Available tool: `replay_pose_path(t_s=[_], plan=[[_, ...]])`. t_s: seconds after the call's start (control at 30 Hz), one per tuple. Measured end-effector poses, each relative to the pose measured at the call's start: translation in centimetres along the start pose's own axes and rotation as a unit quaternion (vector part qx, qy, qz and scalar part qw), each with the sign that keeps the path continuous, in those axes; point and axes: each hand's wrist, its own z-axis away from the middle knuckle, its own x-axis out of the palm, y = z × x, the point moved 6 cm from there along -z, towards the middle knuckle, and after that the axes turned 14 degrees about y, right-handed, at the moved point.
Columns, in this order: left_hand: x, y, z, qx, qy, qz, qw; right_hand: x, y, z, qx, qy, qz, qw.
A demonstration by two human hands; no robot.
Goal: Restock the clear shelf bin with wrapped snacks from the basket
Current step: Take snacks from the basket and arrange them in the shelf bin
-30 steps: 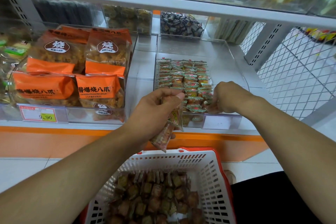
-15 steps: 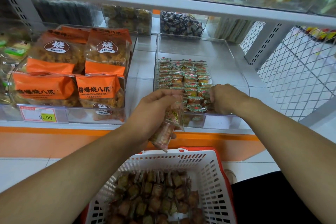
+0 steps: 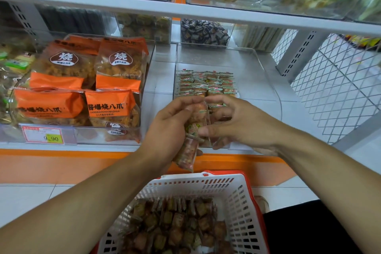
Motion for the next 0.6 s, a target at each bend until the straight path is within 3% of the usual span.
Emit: replay_pose_path(t_s=[0.3,0.47,0.6], plan=[[-0.4,0.2,0.2,0.037,0.048,-0.02,0.998,0.5,0.2,0.5,0.026,-0.013,-0.023,0.999],[-1.5,0.5,-0.2,0.088,0.113,-0.073,0.987,0.2,0.2,0.5,0.032,-0.004,-0.019,0.999],[-1.8,0.8,-0.4,0.114,0.115,-0.073,0.984,-0.4,-0.2,0.0,0.076,-0.009,-0.21,0.975]])
